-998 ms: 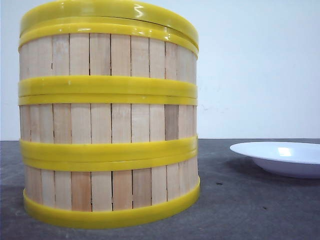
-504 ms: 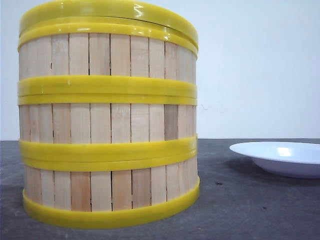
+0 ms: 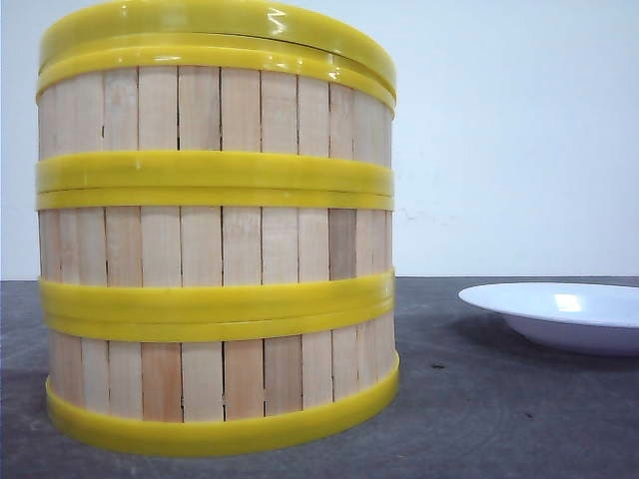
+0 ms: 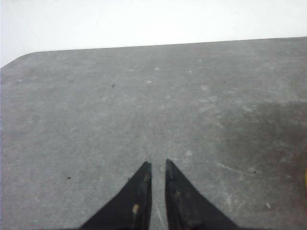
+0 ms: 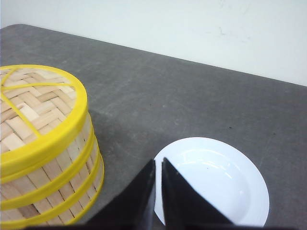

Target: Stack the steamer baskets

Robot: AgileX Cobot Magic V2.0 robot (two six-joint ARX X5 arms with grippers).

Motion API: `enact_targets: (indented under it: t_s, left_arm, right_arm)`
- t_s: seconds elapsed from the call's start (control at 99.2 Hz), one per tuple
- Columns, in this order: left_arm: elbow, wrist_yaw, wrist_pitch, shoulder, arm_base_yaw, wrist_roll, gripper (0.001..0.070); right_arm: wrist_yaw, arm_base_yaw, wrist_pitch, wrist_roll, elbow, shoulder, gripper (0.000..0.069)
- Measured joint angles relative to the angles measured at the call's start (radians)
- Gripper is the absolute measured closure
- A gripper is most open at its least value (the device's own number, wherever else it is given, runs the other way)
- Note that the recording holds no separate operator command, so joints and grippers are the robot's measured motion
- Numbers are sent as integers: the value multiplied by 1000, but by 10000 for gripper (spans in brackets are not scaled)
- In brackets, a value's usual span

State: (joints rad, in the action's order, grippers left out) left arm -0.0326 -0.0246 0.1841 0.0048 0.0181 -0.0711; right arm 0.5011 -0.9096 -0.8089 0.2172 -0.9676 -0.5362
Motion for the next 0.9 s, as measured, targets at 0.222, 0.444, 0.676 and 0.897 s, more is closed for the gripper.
enact_targets:
  t_s: [0.222,0.444,0.676,0.897]
  left_arm:
    - [0,0,0,0,0,0,685]
    - [0,0,0,0,0,0,685]
    - [0,0,0,0,0,0,685]
    - [0,0,0,0,0,0,685]
  right_arm:
    - [0,0,0,0,0,0,675]
    - [0,0,0,0,0,0,675]
    - [0,0,0,0,0,0,675]
    - [0,0,15,0,0,0,675]
